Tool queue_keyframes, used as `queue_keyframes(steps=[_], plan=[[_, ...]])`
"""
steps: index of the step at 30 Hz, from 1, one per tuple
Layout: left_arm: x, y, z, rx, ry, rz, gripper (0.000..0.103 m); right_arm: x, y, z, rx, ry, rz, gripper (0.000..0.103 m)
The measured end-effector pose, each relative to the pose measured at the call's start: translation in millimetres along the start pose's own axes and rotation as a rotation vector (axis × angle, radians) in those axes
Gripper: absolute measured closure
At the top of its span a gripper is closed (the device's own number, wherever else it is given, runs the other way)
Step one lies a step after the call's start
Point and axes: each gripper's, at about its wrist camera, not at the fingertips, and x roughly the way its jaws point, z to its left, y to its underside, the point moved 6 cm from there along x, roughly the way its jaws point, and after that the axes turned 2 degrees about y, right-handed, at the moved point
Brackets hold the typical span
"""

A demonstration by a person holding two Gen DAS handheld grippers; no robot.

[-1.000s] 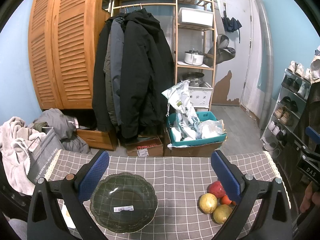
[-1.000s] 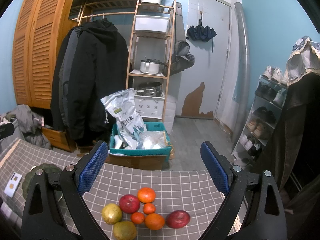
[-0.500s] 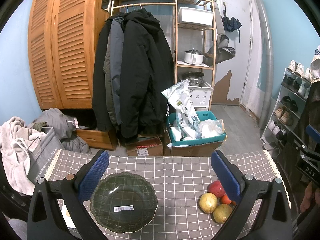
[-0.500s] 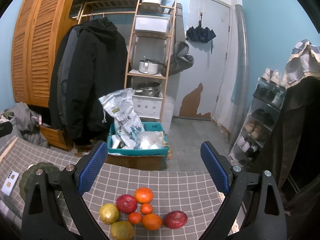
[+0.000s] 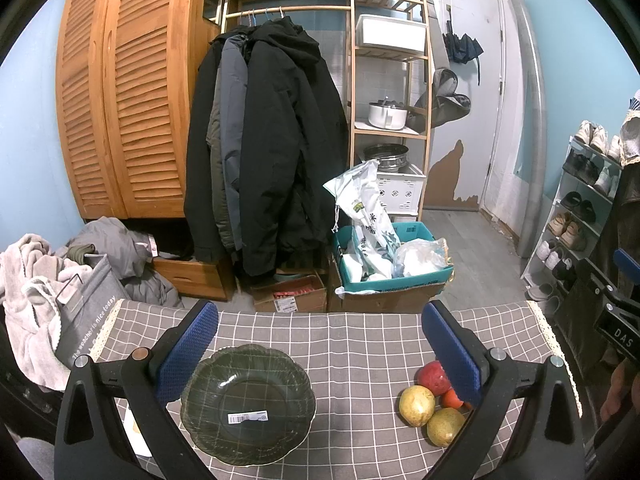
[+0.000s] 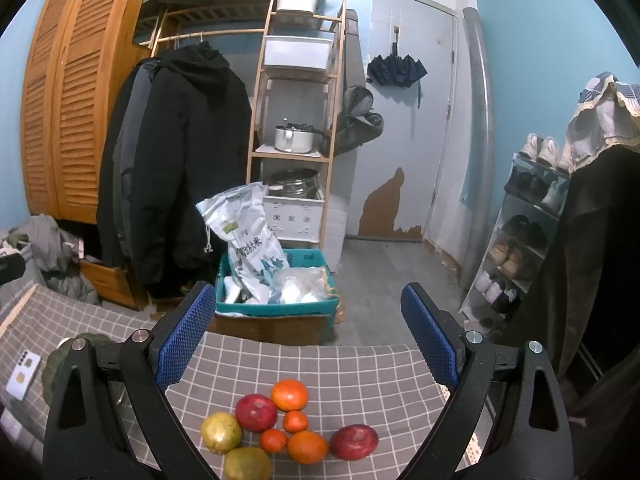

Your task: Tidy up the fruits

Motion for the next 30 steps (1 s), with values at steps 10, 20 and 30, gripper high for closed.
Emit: queue_keyframes(steps=[10, 20, 30], plan=[[0.2, 1.0, -0.7, 0.0, 0.001, 0.0, 0.0, 0.5, -4.5, 0.6, -0.013, -0.021, -0.008, 0.011], [0.2, 6.1, -5.5, 0.001, 0.003, 0.0, 0.0, -1.1, -2.8, 1.2, -0.019, -0.034, -0.01, 0.011], [6.7, 11.4, -15.6, 0.011, 0.014, 0.019, 0.0, 0.9, 3.2, -6.9, -0.01, -0.024, 0.008, 0.011]])
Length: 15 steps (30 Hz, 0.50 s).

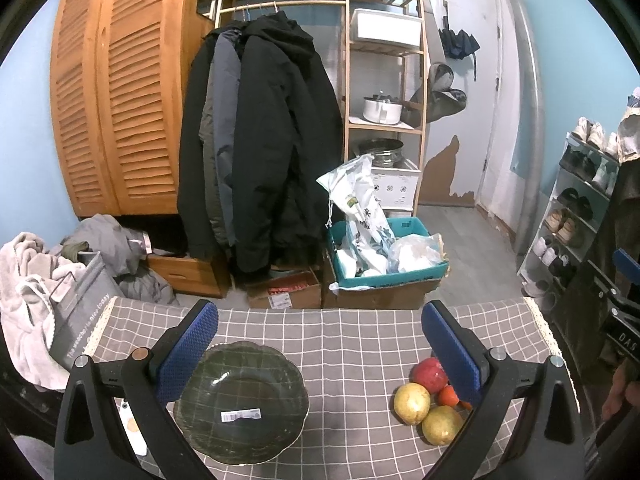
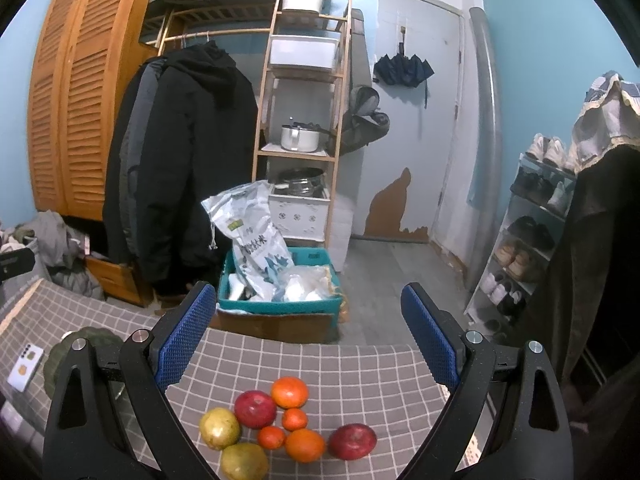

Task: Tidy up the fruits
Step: 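Grasp the yellow-green pear with the left tool while the right tool grasps the red apple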

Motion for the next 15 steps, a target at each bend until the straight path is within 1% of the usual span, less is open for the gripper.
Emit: queue_keyframes(steps=[4, 6, 10, 15], plan=[[11.2, 3.7, -2.9, 0.021, -0.008, 0.028, 0.0, 4.5, 3.2, -3.0, -0.001, 0.021, 0.016, 0.011], [18.3, 7.4, -6.0, 0.031, -0.008, 0.048, 0.0, 10.3, 7.2, -7.1, -0.007, 0.033, 0.038, 0.011], [38.4, 17.5, -14.0, 0.045, 0.016, 0.115, 0.0, 20.5, 19.1, -14.5, -0.006, 0.047, 0.083, 0.011], [68.3, 37.1, -29.7, 0.055, 0.047, 0.206, 0.0, 34.2, 36.8, -25.4, 0.018, 0.03, 0.151, 0.011]])
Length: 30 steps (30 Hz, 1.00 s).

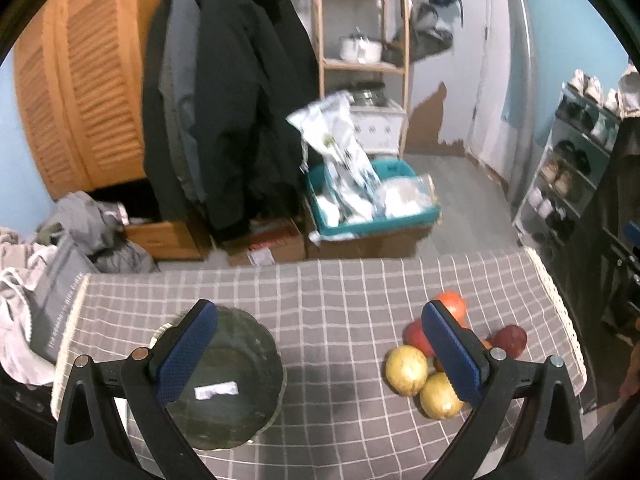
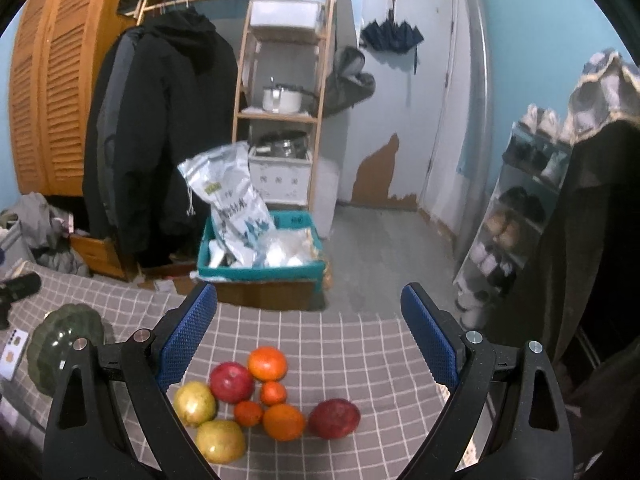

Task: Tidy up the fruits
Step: 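Grasp the yellow-green pear with the left tool while the right tool grasps the red apple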

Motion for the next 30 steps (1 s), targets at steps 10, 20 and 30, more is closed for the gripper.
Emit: queue_keyframes(steps=[10, 20, 30], plan=[[54.3, 26.7, -30.9, 0.004, 0.043, 0.139, 0.0, 50.3, 48.1, -16.9, -0.016, 0.021, 0.21, 0.011], [95.2, 45.6, -55.2, 0.058, 0.041, 0.217, 0.0, 95.9, 97.3, -26.2, -0.003, 0.023, 0.38, 0.011], [147.6, 76.9, -70.4, 0.065, 0.067, 0.348, 0.0, 137.0, 144.2, -39.6, 0.001, 0.034, 0.549, 0.011]])
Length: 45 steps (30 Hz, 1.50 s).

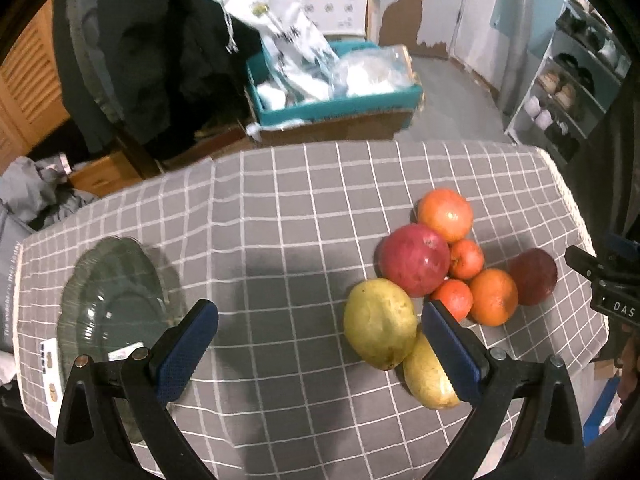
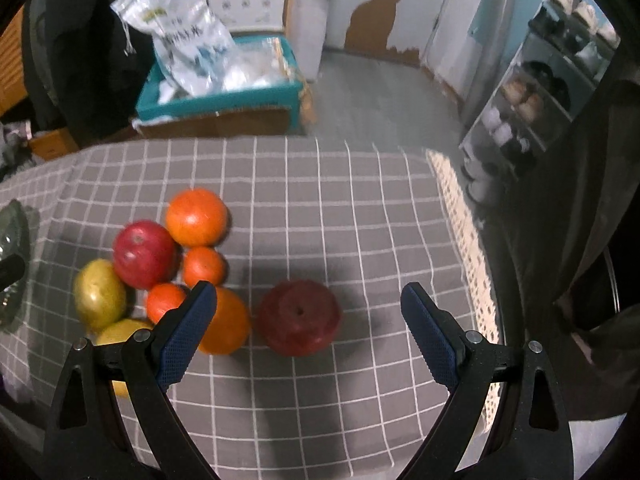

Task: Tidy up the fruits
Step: 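Grasp the yellow-green pear with the left tool while the right tool grasps the red apple, then carry the pear and red apple in both tools over the green bowl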

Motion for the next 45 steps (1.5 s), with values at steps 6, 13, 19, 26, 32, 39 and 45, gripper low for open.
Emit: queue_keyframes(steps=[6, 13, 19, 26, 32, 39, 45], plan=[[28.2, 3.0, -10.5, 0.007, 0.016, 0.051, 0.0, 27.7, 7.1, -8.5, 0.049, -0.04, 0.089, 0.011], [54.8, 5.4, -17.5, 0.019, 0.022, 0.106, 0.0, 53.0, 15.4, -8.2, 0.083, -0.077, 0.167, 0.011], [70.0, 11.2, -19.2, 0.012, 0.031, 0.138, 0.001, 75.2, 22.7, -3.7, 0.094, -0.095, 0.226, 0.011], [83.6, 14.9, -19.3, -0.012, 0.072, 0.164, 0.001, 90.0, 27.2, -0.8, 0.103, -0.101, 0.264, 0.011], [92.9, 20.4, -24.9, -0.028, 0.127, 0.197, 0.008, 98.5, 32.2, 0.2, 0.116, -0.107, 0.283, 0.013], [108.7, 34.5, -37.4, -0.014, 0.169, 0.257, 0.024, 98.1, 33.3, 1.8, 0.134, -0.141, 0.292, 0.027], [105.7, 34.5, -39.1, -0.008, 0.191, 0.246, 0.036, 94.9, 34.0, 2.0, 0.113, -0.1, 0.279, 0.027]])
